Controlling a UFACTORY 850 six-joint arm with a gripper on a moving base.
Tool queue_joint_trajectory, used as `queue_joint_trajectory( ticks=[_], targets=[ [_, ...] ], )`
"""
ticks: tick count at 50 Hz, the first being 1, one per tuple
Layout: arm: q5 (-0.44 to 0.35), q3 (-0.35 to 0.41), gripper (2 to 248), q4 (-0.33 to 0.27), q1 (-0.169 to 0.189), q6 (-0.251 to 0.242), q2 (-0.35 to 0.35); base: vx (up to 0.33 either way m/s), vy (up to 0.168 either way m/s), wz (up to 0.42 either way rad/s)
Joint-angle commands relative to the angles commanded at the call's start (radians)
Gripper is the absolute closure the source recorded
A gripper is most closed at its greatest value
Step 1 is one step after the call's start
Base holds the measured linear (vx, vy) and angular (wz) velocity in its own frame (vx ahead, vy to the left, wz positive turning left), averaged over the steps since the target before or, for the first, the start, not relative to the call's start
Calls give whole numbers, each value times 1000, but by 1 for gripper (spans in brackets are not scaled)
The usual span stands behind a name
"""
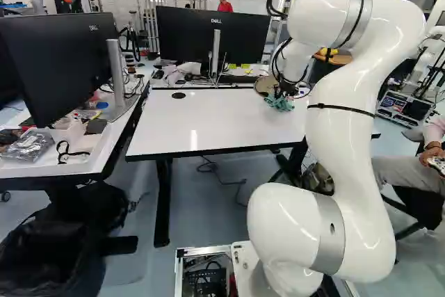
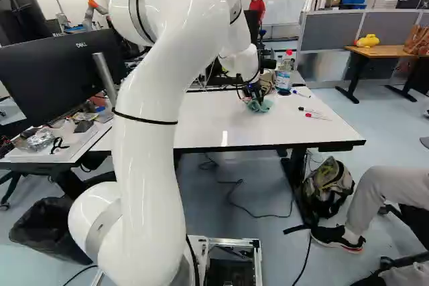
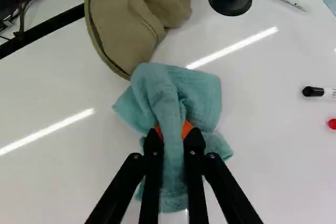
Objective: Clean the table with the green towel
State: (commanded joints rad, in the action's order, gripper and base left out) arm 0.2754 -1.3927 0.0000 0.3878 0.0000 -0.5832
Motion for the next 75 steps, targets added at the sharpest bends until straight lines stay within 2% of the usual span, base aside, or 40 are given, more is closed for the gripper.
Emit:
queue_joint_trajectory(
  ticks=[19,36,56,75],
  targets=[
    [0,84,200,0,-33,0,61,0,0,0],
    [0,178,200,0,-38,0,131,0,0,0],
    [0,267,200,0,-10,0,199,0,0,0],
    [0,211,200,0,32,0,156,0,0,0]
  ],
)
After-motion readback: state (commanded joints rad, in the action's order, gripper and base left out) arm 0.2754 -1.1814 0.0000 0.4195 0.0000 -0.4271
